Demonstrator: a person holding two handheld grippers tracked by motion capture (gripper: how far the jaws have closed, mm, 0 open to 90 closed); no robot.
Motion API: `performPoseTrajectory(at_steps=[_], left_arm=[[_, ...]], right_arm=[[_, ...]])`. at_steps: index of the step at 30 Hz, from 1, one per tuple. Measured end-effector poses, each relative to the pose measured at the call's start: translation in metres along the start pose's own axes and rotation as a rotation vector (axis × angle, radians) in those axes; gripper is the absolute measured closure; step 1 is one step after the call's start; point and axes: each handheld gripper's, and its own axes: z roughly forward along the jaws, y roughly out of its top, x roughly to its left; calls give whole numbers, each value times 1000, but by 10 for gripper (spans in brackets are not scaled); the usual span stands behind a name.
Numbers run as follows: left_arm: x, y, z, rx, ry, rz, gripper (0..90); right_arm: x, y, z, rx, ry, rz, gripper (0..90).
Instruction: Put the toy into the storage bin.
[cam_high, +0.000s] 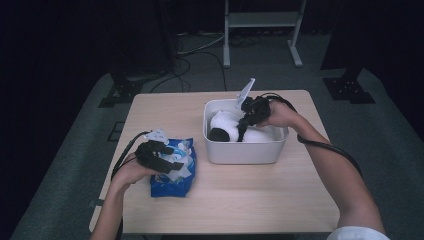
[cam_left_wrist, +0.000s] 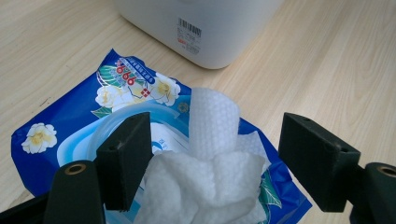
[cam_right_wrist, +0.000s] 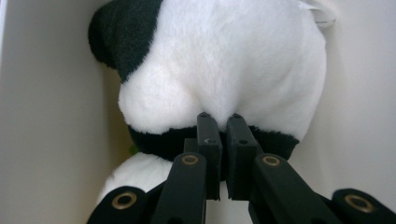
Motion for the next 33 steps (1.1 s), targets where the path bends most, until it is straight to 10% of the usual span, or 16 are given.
performPoseTrajectory(at_steps=[14, 18, 33], left_arm=[[0, 0, 0, 2, 0, -2, 248], [-1, 1, 1, 3, 0, 3, 246], [-2, -1, 3, 10, -6, 0, 246]], right_arm=[[12, 8, -16, 10, -103, -112, 859], [16, 4, 0, 60, -64, -122, 857], [14, -9, 20, -34, 84, -6, 842]])
